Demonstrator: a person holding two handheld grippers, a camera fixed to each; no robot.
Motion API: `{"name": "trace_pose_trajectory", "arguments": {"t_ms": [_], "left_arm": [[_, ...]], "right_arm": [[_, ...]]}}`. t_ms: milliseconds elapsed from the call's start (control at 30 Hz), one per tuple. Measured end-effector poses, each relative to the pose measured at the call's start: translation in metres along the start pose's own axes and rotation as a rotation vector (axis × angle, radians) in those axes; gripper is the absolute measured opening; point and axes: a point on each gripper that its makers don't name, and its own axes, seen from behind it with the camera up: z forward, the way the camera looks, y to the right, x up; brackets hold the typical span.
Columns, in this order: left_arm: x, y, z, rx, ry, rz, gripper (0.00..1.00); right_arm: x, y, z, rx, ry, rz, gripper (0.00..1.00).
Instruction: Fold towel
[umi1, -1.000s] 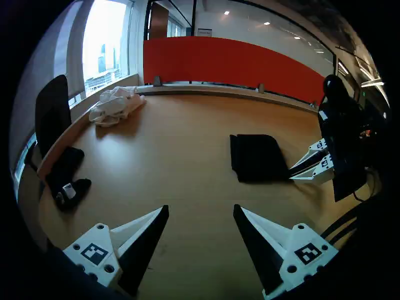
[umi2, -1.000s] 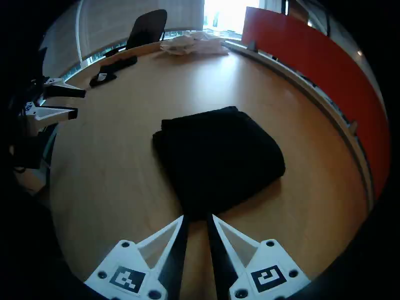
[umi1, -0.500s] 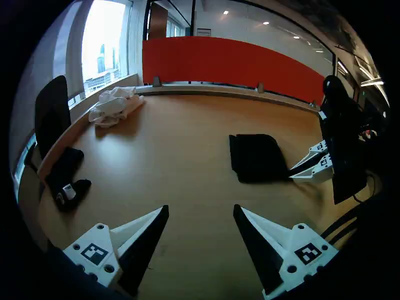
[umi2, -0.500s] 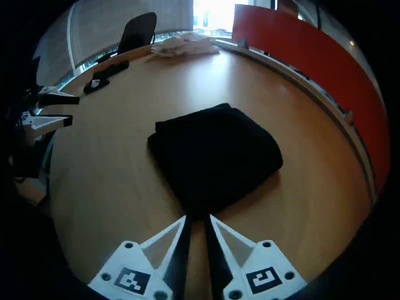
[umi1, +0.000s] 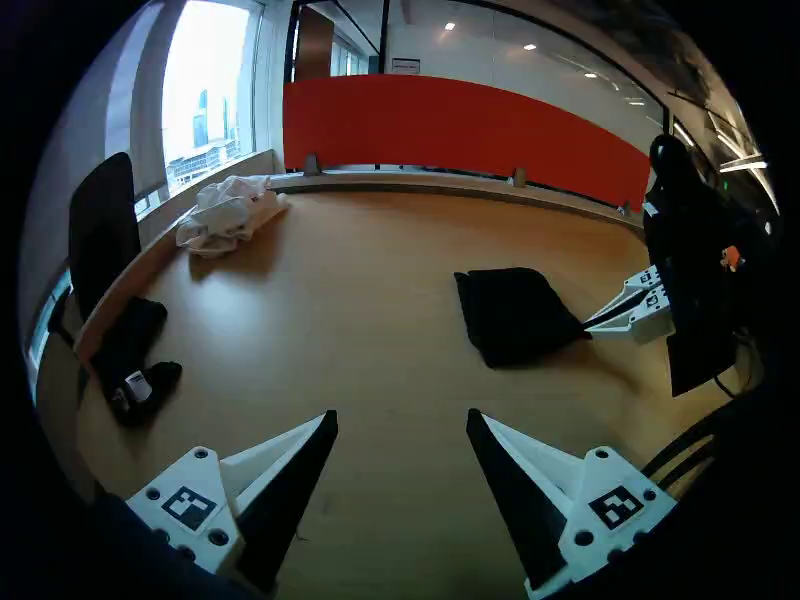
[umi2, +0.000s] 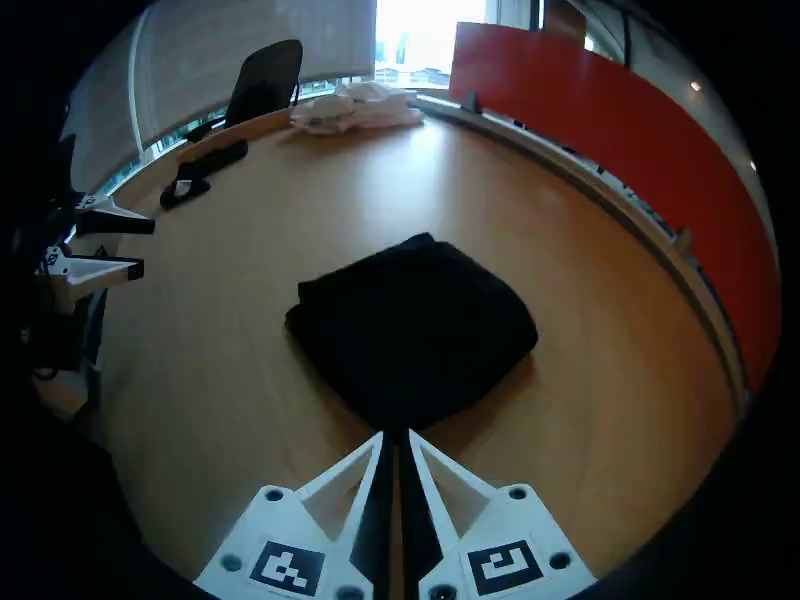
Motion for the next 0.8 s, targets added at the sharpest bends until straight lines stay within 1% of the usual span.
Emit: {"name": "trace_pose_trajectory", "arguments": {"t_ms": [167,400,567,700,800], "left_arm": [[0.004,-0.003,-0.001,0.003,0.009,-0.002,0.96],[0.012,-0.003,-0.002,-0.002,0.022,0.009,0.96],[0.019,-0.002,-0.004,-0.007,0.033,0.017,0.96],[0.023,0.0,-0.005,-0.013,0.042,0.021,0.96],[0.025,0.002,-0.006,-0.018,0.044,0.024,0.96]], "right_arm": [[0.03,0.013,-0.015,-0.016,0.05,-0.009,0.03],[0.086,0.04,-0.042,-0.055,0.135,-0.053,0.03],[0.121,0.057,-0.061,-0.073,0.187,-0.07,0.03],[0.139,0.068,-0.076,-0.091,0.216,-0.08,0.03],[0.145,0.073,-0.083,-0.099,0.227,-0.083,0.03]]}}
